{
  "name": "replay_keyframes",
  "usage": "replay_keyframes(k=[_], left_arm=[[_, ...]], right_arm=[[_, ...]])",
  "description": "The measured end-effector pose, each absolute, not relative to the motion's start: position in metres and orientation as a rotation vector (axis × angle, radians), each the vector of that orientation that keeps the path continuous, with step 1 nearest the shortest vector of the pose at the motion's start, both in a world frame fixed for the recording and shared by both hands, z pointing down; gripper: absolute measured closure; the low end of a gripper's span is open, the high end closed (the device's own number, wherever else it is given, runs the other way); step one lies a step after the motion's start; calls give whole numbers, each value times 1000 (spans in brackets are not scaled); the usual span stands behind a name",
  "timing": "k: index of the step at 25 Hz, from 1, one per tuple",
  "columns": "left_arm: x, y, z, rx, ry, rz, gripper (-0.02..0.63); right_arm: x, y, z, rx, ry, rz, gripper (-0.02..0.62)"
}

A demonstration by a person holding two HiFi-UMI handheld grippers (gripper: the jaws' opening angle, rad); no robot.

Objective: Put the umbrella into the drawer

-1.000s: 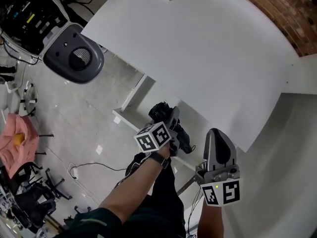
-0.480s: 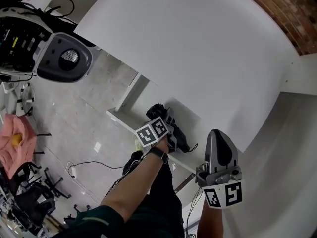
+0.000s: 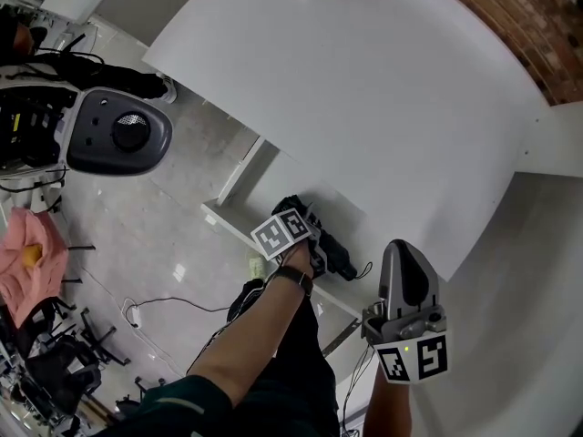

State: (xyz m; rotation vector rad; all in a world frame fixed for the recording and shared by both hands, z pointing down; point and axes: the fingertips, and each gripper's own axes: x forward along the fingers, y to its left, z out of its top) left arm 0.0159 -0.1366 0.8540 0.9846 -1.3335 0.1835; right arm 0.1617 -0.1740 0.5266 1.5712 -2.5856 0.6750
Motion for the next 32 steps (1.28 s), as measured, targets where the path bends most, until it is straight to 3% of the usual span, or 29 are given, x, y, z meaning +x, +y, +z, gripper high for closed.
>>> replay_keyframes(k=[9, 11, 19, 28, 32], left_arm=[[9, -121, 837, 852, -1293, 155, 301], [10, -126, 827, 881, -1278, 159, 321], [17, -123, 762, 1067, -1201, 170, 509], [3, -151, 633, 1437, -1143, 12, 595], [-7, -158, 566, 1615, -1128, -70, 600]], right_arm=[[153, -172, 503, 1564, -2624, 663, 592], [151, -173, 500, 1569, -2633, 659, 592], [138, -159, 470, 1585, -2651, 646, 592], [119, -138, 460, 1564, -2562, 708, 592], [116, -132, 452, 1566, -2514, 732, 592]])
